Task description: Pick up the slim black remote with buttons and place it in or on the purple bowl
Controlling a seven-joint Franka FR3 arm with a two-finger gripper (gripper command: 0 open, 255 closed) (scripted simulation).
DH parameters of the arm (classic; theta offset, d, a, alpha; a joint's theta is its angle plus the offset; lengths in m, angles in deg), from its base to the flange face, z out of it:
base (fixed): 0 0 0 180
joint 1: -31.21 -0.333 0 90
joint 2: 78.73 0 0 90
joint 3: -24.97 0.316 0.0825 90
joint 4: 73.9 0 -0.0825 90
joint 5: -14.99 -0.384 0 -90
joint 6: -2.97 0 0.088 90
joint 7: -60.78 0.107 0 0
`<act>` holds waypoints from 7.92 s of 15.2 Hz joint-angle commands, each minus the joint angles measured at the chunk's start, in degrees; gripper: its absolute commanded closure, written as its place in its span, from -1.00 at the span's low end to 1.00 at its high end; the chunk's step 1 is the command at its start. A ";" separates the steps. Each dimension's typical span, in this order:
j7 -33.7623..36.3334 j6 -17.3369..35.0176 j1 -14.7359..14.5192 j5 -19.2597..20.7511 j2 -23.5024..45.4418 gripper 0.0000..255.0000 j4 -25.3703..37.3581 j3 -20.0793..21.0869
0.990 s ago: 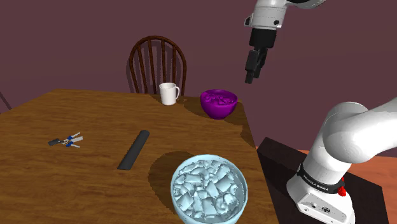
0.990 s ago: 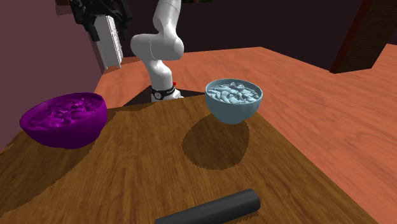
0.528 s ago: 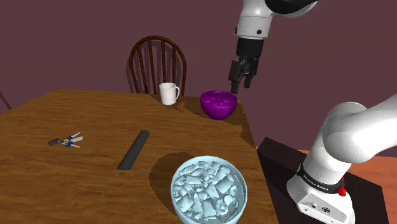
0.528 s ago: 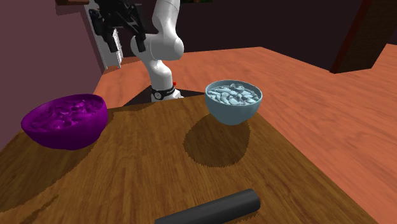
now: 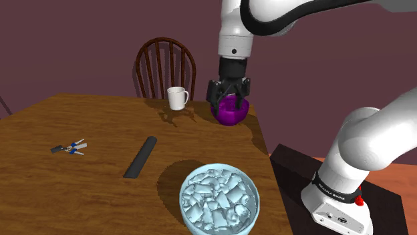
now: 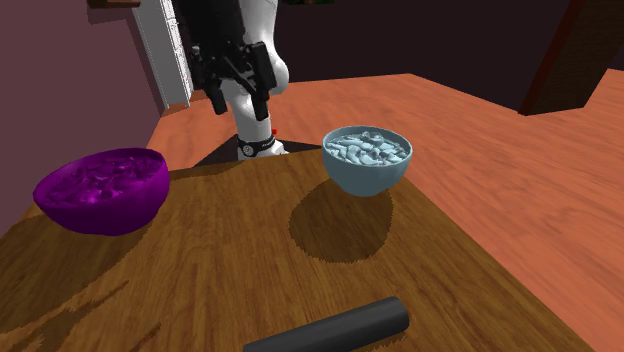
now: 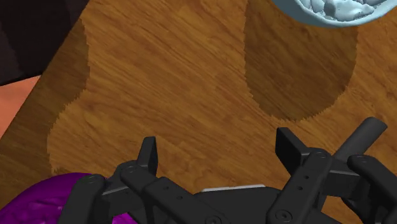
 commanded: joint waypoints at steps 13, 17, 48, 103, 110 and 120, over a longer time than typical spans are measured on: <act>38.83 13.46 3.74 7.28 32.89 -1.00 19.05 16.01; 50.25 15.17 1.23 13.69 44.07 -1.00 27.12 15.98; 64.82 19.29 -6.97 21.89 62.53 1.00 40.34 11.08; 32.41 -1.33 14.96 2.27 23.91 1.00 20.62 3.04; 22.18 -3.23 18.99 2.86 19.47 1.00 15.81 -3.24; 16.61 0.48 20.99 3.78 19.25 1.00 10.72 -6.05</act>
